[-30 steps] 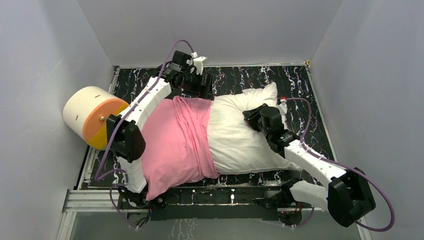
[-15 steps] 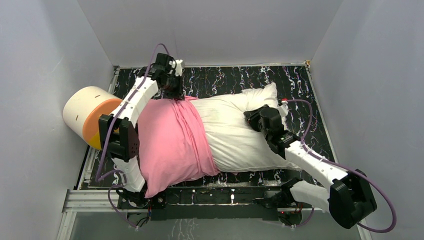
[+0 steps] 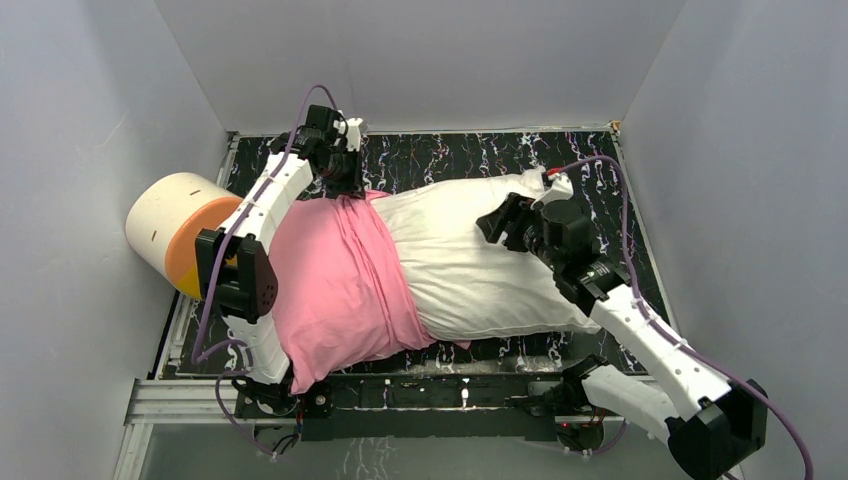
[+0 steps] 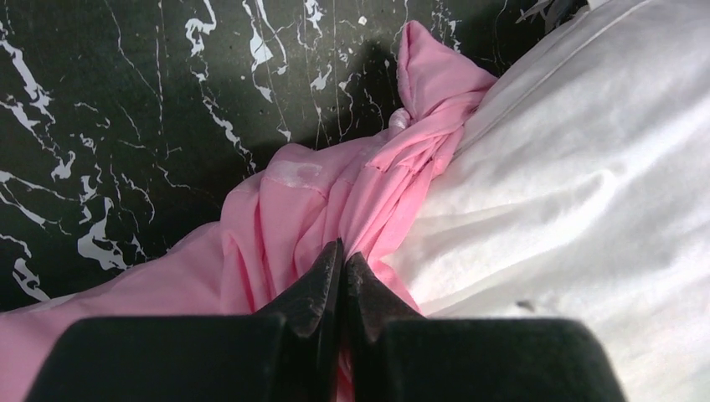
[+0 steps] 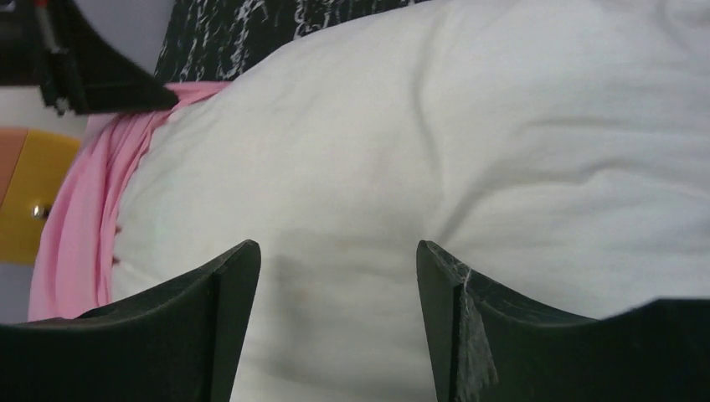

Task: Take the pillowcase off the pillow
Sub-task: Remove the pillow from the pillowcase.

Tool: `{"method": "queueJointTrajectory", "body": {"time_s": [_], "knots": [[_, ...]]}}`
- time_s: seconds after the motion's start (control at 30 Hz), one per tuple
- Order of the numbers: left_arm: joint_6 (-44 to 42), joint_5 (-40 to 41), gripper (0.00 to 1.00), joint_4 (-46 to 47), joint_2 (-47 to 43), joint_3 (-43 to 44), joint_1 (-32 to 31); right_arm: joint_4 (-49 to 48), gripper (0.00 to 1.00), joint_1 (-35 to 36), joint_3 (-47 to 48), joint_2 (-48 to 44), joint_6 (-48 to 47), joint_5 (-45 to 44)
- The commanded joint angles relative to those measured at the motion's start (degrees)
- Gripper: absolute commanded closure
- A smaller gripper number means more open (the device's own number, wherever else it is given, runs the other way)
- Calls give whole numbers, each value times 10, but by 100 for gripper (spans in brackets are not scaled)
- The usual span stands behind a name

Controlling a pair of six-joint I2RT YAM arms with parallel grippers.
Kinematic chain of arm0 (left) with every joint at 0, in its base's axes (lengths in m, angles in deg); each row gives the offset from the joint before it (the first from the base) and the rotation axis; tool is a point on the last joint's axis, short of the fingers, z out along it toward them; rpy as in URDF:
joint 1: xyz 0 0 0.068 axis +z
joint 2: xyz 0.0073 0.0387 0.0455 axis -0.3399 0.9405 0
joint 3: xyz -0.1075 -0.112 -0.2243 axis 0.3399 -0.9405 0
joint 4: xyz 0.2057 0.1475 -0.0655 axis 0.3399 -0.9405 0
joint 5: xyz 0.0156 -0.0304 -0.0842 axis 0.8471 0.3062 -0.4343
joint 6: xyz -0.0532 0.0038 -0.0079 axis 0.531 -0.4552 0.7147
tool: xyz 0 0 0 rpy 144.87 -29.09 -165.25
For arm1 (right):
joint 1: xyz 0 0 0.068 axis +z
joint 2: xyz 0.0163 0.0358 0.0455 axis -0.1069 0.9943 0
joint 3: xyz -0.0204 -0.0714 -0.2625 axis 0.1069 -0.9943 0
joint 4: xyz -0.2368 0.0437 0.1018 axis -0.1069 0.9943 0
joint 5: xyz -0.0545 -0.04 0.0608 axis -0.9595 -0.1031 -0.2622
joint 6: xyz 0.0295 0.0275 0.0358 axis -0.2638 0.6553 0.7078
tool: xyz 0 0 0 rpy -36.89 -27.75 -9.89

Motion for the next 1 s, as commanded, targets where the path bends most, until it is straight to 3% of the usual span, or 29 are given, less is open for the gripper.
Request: {"method": "queueJointTrajectory", "body": {"time_s": [0.0,0.1,0.17,0.23,0.3,0.4,0.43,0.5,0.53,0.6,0.67,0.7,0.77,0.97], "knots": [[-10,5,100,41,-7,27,-9,22,20,4,30,-44,-232,208],[2,16,100,54,14,41,-23,50,15,23,48,-19,-303,288],[8,25,100,56,31,65,-32,95,15,69,66,8,-329,265],[13,24,100,55,47,96,-34,127,14,137,64,28,-361,182],[16,24,100,54,58,130,-35,136,12,205,48,49,-377,44],[25,14,100,55,67,174,-39,135,18,233,44,100,-319,-164],[26,11,97,54,73,190,-42,150,28,233,55,123,-282,-227],[30,11,56,39,78,225,-43,181,48,230,84,164,-219,-299],[31,14,44,29,77,235,-44,195,60,228,97,189,-185,-314],[34,29,22,17,61,237,-46,207,74,216,111,216,-122,-313],[39,45,8,12,31,220,-47,210,79,199,114,235,-69,-308],[44,48,3,12,10,205,-47,207,80,189,113,241,-47,-298],[54,24,2,19,-42,153,-48,190,82,158,102,244,-16,-262],[145,-2,2,94,-251,-125,-98,113,81,79,55,208,0,-148]]}}
